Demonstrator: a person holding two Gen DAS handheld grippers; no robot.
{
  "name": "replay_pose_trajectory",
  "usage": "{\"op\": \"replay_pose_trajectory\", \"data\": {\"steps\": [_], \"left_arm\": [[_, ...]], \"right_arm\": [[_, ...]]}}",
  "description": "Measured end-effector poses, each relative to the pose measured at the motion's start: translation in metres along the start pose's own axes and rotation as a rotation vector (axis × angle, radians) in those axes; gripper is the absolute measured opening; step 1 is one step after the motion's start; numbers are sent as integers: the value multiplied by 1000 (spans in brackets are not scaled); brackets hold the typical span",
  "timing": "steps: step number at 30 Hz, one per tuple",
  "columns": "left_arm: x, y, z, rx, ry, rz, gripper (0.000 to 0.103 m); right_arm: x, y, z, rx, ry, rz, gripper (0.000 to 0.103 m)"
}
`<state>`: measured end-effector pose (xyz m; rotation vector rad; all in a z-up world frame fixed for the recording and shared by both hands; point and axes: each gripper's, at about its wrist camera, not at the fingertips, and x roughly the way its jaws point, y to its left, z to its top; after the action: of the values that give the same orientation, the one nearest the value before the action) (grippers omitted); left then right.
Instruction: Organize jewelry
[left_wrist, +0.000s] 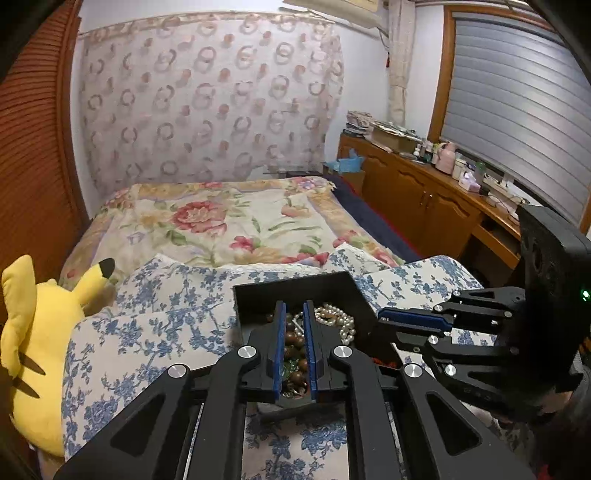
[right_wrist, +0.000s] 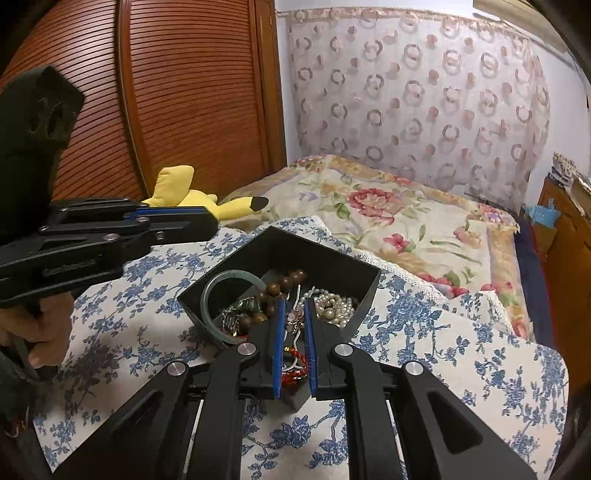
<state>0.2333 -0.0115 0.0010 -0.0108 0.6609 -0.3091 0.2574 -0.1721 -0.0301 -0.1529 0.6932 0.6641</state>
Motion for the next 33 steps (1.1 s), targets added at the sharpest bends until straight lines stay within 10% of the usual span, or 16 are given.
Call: {"op": "replay_pose_trajectory", "data": {"steps": [4,7,17,33], "left_arm": [[-5,2,-4,-1,-6,23,27],[-10,3,-8,-8,-5,34,37],[-47,-2,-32,-28,-32,100,90],[-124,-30,-77,-37,-103,206,95]], "right_arm": [[4,-3,1,16,3,5,14],[1,-4,2,22,-9,-5,36],[-39,4,-12,64,-69,-88,37],[-148,43,-75,146,-233,-236,99]]}}
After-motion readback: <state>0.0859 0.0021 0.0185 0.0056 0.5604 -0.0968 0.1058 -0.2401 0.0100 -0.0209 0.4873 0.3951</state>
